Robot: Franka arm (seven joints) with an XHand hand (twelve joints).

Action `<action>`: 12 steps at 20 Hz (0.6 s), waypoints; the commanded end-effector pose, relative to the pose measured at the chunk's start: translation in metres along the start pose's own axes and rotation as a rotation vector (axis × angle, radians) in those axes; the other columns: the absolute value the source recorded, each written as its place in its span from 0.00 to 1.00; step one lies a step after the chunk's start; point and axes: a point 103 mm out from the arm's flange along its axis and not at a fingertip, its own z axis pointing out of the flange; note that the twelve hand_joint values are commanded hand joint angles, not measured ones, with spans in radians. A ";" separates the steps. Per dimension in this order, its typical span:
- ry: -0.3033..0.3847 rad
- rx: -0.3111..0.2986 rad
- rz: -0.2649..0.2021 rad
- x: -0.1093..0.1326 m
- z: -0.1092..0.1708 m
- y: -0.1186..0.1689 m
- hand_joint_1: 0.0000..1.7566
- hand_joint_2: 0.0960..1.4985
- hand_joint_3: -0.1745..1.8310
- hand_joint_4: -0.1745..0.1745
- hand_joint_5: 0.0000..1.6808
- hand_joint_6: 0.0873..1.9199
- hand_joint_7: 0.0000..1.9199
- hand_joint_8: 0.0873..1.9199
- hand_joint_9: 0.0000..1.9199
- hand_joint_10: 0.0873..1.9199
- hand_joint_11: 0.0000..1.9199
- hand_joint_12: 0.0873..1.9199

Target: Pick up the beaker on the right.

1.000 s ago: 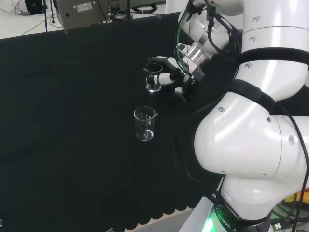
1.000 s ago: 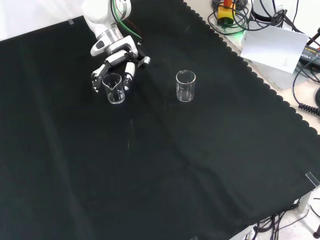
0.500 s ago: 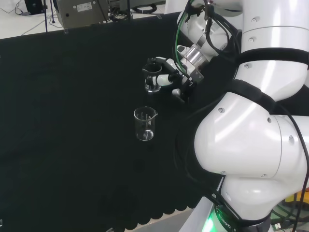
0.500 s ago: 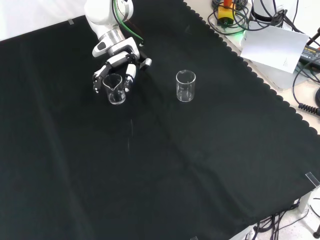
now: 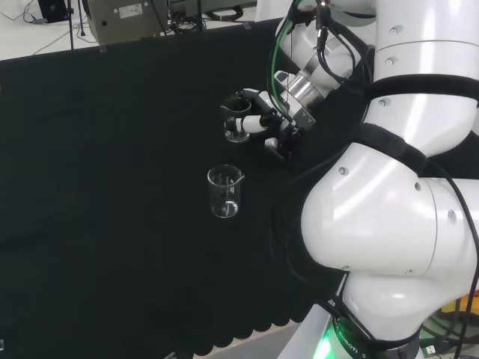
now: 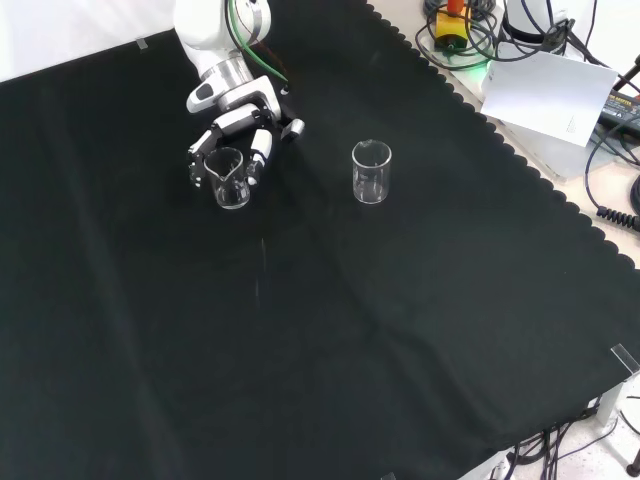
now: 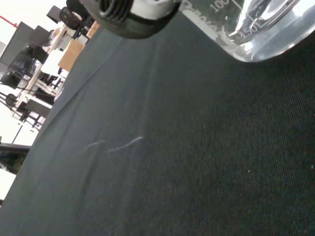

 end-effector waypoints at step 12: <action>-0.242 -0.203 -0.079 0.054 -0.082 -0.009 0.74 0.66 0.00 0.50 0.82 0.11 0.81 0.00 0.85 0.00 0.72 0.32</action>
